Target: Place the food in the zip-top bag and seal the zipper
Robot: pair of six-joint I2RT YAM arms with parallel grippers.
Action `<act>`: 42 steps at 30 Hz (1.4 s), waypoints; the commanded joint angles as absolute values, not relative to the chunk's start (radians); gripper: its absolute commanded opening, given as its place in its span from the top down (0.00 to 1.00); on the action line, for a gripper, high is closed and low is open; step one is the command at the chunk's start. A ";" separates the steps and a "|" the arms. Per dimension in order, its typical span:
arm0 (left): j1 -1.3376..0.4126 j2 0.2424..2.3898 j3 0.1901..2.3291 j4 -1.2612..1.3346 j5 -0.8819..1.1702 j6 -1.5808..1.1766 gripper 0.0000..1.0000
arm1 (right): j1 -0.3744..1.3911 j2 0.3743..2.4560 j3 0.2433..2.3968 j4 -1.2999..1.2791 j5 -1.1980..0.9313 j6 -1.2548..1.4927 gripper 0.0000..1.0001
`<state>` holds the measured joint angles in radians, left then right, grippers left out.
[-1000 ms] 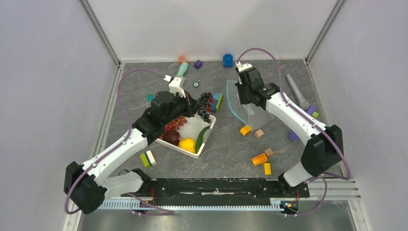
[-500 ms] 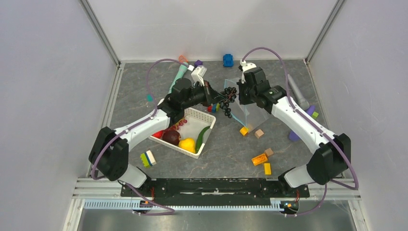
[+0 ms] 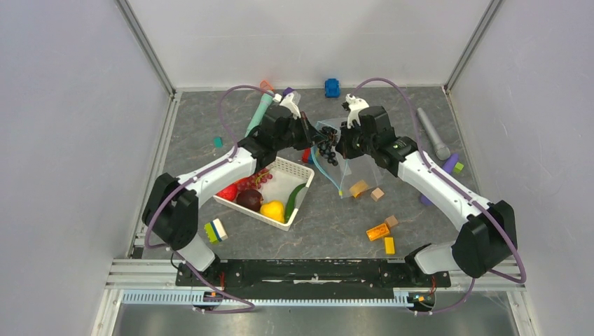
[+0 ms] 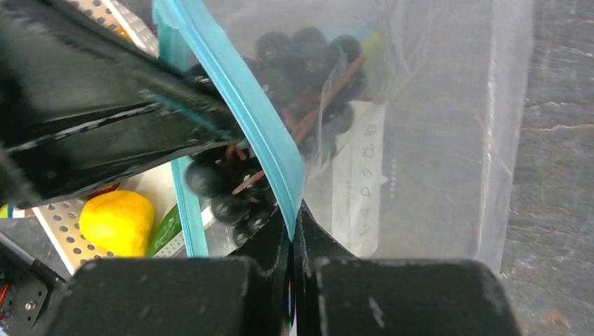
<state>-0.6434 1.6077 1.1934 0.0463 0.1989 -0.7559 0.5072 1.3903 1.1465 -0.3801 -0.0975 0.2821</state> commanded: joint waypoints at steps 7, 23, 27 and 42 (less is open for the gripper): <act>-0.659 1.662 1.272 0.069 0.211 -0.808 0.42 | 0.514 1.355 1.138 -0.280 -0.162 0.303 1.00; -0.660 1.343 1.114 -0.264 0.101 -0.510 0.00 | 0.483 1.391 1.176 -0.356 -0.006 0.280 1.00; -0.656 1.264 1.084 -0.542 -0.135 -0.513 0.00 | 0.482 1.393 1.173 -0.355 0.018 0.248 1.00; -0.653 1.324 0.970 -0.842 -0.038 -0.578 0.00 | 0.482 1.422 1.174 -0.369 0.018 0.225 1.00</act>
<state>-0.6537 1.2957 0.9966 -0.8131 -0.0513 -0.5625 0.4839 1.4132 1.1351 -0.3790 0.0025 0.2398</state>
